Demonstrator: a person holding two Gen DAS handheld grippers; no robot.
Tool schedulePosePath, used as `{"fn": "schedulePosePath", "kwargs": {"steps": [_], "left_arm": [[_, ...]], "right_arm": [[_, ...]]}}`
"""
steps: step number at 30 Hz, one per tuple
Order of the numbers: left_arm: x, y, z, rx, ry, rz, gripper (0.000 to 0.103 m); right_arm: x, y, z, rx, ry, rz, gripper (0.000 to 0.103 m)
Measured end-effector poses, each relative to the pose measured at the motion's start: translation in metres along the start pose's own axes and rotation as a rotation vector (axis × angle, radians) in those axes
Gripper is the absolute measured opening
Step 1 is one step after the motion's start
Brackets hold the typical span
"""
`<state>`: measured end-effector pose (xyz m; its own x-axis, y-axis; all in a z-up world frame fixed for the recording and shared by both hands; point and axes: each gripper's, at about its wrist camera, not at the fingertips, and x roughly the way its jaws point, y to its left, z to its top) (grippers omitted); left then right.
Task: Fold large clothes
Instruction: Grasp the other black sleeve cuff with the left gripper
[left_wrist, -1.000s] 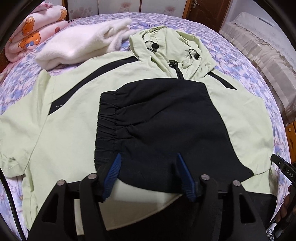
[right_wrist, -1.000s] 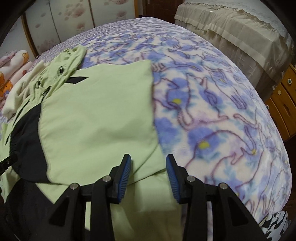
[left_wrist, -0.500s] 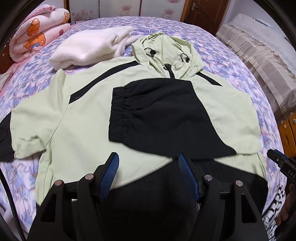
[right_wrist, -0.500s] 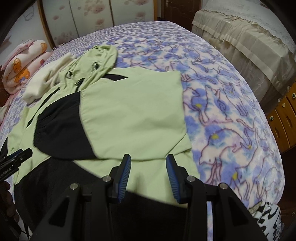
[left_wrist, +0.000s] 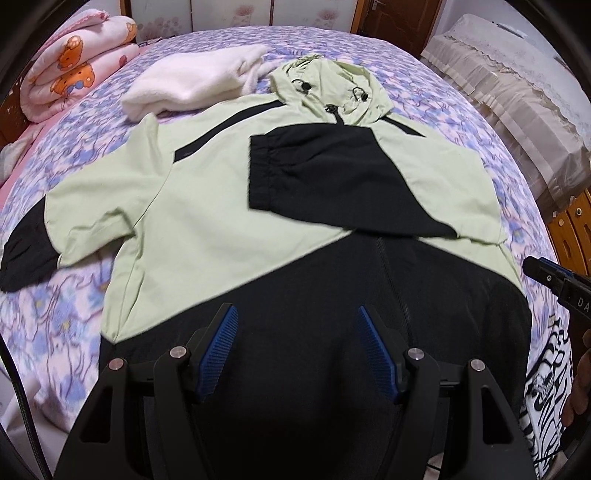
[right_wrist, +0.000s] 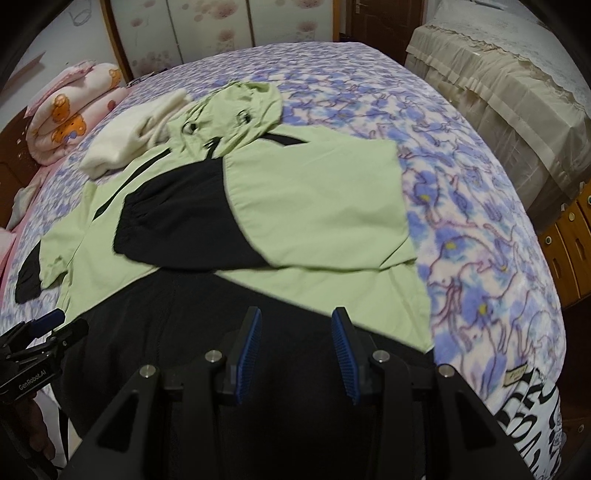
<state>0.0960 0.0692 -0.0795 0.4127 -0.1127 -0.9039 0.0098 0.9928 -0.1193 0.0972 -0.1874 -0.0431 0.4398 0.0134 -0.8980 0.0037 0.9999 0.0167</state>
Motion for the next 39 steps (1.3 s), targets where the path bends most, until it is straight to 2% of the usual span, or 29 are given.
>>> {"fn": "schedulePosePath", "kwargs": {"steps": [7, 11, 18, 22, 27, 31, 36, 39], "left_arm": [[-0.021, 0.036, -0.016, -0.025, -0.013, 0.005, 0.066], [-0.039, 0.073, -0.018, -0.062, -0.039, 0.013, 0.066], [-0.069, 0.160, -0.010, -0.202, -0.075, 0.026, 0.066], [-0.082, 0.214, -0.009, -0.318, -0.087, 0.006, 0.066], [-0.076, 0.280, -0.015, -0.525, -0.071, -0.080, 0.066], [-0.059, 0.325, -0.016, -0.651, -0.058, -0.090, 0.066], [-0.020, 0.390, -0.020, -0.846, -0.012, -0.080, 0.066], [0.004, 0.425, -0.023, -0.988, 0.019, -0.127, 0.066]], "right_arm": [[0.005, 0.042, -0.022, -0.069, 0.046, 0.017, 0.040], [0.006, 0.075, -0.025, -0.115, 0.058, 0.023, 0.040], [-0.012, 0.151, -0.008, -0.197, -0.018, 0.065, 0.040], [-0.018, 0.200, 0.005, -0.245, -0.058, 0.107, 0.040], [-0.015, 0.261, 0.020, -0.311, -0.073, 0.144, 0.040], [-0.013, 0.303, 0.028, -0.348, -0.087, 0.195, 0.039], [0.001, 0.342, 0.037, -0.384, -0.079, 0.233, 0.039], [0.014, 0.359, 0.041, -0.398, -0.063, 0.234, 0.039]]}}
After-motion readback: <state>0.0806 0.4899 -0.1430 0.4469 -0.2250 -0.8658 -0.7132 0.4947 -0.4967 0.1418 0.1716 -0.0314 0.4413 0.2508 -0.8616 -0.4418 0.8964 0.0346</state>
